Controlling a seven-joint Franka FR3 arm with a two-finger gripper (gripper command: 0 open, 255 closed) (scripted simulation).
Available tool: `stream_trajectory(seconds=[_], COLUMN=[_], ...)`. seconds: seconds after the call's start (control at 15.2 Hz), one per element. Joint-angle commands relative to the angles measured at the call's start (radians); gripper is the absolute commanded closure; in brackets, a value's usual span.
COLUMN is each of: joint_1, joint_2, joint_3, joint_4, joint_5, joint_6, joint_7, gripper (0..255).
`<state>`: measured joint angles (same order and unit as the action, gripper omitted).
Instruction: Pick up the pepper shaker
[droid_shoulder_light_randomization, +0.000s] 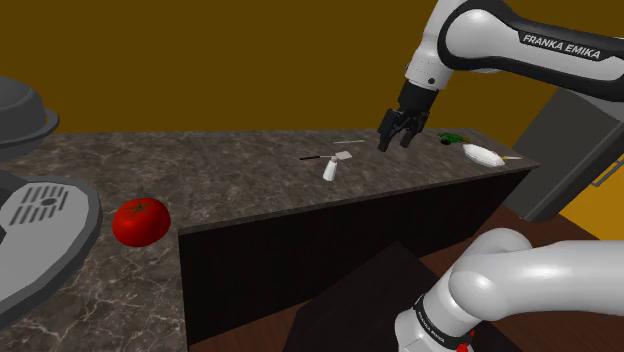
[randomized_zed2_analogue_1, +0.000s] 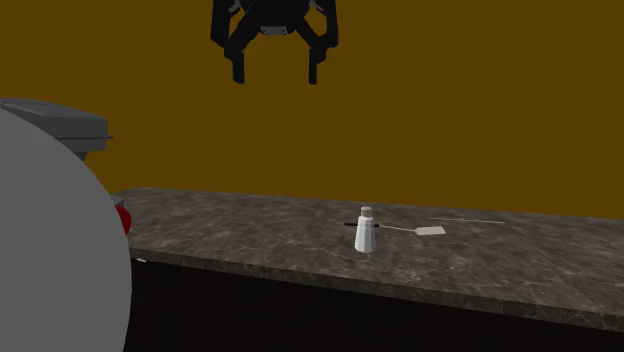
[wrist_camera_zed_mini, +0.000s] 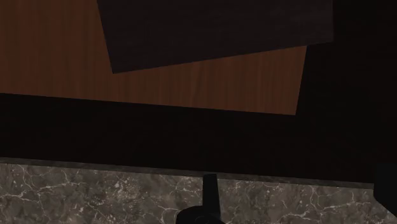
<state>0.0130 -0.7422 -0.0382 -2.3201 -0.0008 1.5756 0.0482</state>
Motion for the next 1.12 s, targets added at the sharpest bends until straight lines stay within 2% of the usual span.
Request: stream_trajectory(seconds=[0.0, 0.53, 1.06], joint_1=[0.0, -0.023, -0.044], joint_2=[0.0, 0.243, 0.523], joint_3=[0.0, -0.046, -0.088], joint_4=[0.0, 0.022, 0.129], joint_5=[0.0, -0.045, -0.067], joint_6=[0.0, 0.217, 0.388], joint_7=[0.0, -0.042, -0.08], gripper=[0, 0, 0])
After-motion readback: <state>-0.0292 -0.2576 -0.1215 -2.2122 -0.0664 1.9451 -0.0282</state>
